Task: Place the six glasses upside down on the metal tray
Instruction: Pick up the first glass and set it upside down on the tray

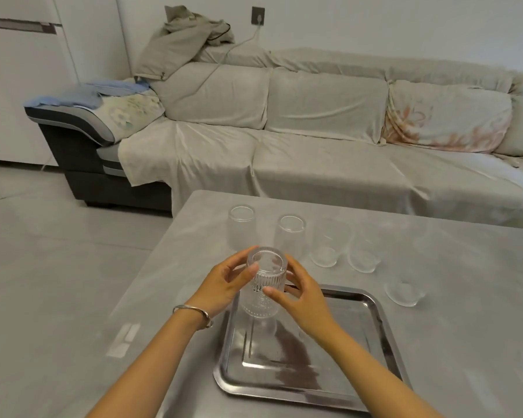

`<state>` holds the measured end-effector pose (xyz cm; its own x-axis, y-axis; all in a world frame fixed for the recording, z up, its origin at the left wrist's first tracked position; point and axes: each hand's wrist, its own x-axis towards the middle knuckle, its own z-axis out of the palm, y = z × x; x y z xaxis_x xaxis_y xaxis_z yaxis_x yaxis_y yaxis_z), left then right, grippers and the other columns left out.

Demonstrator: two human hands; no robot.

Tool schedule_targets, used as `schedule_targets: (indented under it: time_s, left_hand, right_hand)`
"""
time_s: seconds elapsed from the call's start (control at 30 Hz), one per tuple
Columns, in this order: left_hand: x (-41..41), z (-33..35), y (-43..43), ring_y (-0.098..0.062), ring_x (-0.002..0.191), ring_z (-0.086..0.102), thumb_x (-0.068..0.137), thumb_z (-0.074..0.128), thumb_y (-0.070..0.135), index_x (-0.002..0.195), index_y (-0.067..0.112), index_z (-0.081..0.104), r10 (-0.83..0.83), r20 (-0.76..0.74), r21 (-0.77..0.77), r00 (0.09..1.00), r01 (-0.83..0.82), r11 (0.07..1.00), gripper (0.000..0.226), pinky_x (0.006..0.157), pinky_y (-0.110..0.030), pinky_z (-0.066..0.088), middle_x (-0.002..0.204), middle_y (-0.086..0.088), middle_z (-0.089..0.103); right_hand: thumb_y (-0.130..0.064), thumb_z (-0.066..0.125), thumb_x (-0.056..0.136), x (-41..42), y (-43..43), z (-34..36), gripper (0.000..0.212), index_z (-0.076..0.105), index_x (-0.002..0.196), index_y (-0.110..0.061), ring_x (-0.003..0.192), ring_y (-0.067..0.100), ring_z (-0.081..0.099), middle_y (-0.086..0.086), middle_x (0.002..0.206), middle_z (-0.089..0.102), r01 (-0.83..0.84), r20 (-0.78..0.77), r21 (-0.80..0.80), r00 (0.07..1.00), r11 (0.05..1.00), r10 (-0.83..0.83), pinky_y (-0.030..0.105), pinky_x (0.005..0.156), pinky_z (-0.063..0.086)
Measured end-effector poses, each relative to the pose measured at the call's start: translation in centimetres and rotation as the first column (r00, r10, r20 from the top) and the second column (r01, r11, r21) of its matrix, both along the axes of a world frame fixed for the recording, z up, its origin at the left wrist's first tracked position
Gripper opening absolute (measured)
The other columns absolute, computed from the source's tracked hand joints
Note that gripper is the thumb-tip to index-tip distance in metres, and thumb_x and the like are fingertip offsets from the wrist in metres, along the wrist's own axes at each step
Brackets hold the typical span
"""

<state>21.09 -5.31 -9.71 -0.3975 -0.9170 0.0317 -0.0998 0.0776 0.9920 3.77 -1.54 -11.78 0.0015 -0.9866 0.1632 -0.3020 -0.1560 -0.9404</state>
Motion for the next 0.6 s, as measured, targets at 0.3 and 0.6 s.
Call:
schedule_targets:
  time_s: [0.3, 0.6]
  left_hand:
    - [0.1, -3.7, -1.2, -0.003, 0.120, 0.050, 0.075, 0.058, 0.049, 0.129, 0.045, 0.044, -0.004, 0.016, 0.065, 1.000, 0.003, 0.998, 0.056, 0.087, -0.010, 0.047, 0.132, 0.018, 0.053]
    - [0.1, -3.8, -0.9, -0.011, 0.128, 0.046, 0.077, 0.057, 0.045, 0.134, 0.039, 0.042, 0.002, 0.014, 0.090, 1.000, -0.003, 0.996, 0.059, 0.103, -0.029, 0.043, 0.140, 0.009, 0.049]
  right_hand:
    - [-0.049, 0.074, 0.067, -0.1, -1.3, -4.1, 0.068, 0.039, 0.125, -0.050, 0.120, 0.003, 0.052, -0.021, 0.130, 0.051, 0.000, 0.017, 0.042, 1.000, 0.999, 0.000, 0.012, 0.091, 0.048]
    - [-0.057, 0.070, 0.066, 0.2, -1.0, -4.3, 0.062, 0.037, 0.119, -0.060, 0.112, -0.012, 0.052, -0.038, 0.122, 0.045, 0.002, -0.015, 0.051, 1.000, 0.999, -0.001, 0.007, 0.086, 0.046]
